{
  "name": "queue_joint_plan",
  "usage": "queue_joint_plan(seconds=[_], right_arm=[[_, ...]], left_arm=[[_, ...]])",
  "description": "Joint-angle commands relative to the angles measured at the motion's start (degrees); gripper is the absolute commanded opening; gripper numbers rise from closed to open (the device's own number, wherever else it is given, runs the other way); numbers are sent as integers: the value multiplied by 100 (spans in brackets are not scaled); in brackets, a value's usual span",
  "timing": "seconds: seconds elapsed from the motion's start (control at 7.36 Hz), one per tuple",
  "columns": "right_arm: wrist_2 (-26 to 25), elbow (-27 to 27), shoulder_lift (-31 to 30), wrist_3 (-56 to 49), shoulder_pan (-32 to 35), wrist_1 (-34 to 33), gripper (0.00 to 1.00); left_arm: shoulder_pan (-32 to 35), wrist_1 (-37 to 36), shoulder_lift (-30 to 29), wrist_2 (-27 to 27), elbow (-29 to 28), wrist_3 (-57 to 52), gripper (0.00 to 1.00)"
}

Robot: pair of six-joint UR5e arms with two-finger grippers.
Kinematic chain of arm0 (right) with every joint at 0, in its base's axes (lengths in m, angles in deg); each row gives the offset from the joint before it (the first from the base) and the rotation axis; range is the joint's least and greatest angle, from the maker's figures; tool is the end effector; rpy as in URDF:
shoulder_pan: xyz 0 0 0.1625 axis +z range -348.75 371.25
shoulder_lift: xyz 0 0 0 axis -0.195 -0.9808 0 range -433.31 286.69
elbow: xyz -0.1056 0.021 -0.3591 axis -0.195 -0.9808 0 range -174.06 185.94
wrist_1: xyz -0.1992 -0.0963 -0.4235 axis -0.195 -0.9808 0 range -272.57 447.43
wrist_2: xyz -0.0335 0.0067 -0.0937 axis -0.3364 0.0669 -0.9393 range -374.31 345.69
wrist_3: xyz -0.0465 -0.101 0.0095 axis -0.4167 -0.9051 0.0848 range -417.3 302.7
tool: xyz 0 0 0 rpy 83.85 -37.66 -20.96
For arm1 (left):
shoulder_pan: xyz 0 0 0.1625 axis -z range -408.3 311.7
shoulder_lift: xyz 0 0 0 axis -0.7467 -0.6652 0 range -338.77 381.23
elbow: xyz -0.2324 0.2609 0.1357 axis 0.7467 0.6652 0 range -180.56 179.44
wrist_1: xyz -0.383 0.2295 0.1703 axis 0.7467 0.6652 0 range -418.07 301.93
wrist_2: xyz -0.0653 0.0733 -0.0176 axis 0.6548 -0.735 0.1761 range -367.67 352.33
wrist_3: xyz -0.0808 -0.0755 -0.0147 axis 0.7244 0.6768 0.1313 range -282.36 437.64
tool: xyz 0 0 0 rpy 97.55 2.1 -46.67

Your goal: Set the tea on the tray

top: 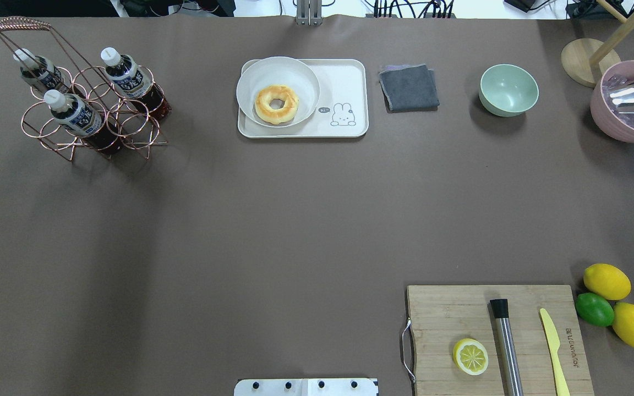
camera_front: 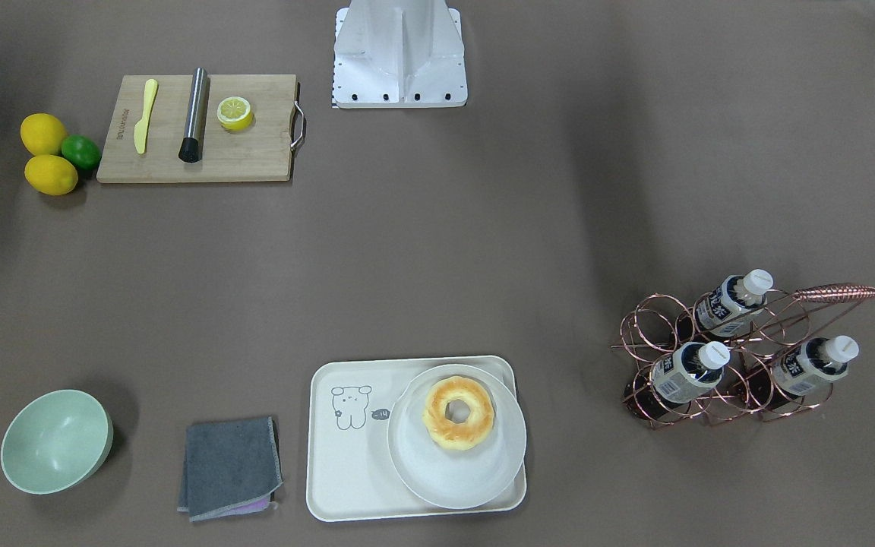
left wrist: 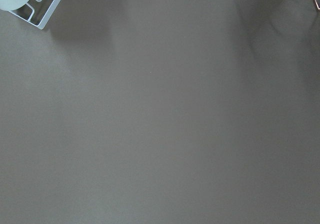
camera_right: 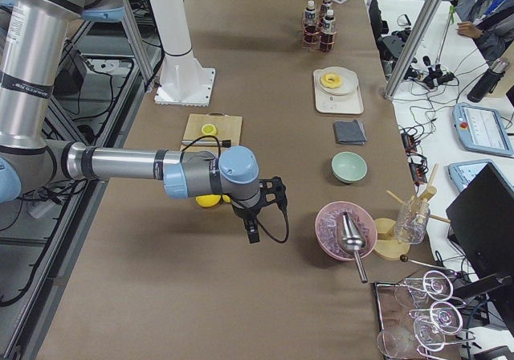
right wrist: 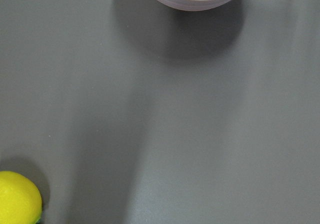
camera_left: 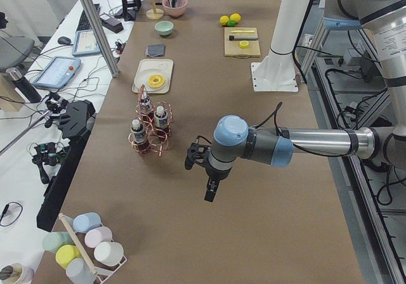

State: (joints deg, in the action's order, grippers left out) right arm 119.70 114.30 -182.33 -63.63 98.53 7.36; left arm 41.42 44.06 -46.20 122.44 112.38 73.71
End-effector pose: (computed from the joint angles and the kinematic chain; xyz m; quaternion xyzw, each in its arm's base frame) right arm 0.0344 -0.4501 0.5854 0.0866 -0.3710 -0.1030 0.9188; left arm -0.0593 -0.4311 0.5674 0.1131 0.3374 0.0716 0.9318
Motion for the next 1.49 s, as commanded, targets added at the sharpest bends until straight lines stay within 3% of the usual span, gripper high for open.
queue_joint_plan(seconds=[0.0, 1.36], right_arm=[[54, 27, -23, 0, 0, 0, 100], [151, 27, 38, 53, 0, 0, 100]], left_arm=[[1, -9, -7, 5, 34, 15, 97], [10, 53, 10, 190, 96, -29, 96]])
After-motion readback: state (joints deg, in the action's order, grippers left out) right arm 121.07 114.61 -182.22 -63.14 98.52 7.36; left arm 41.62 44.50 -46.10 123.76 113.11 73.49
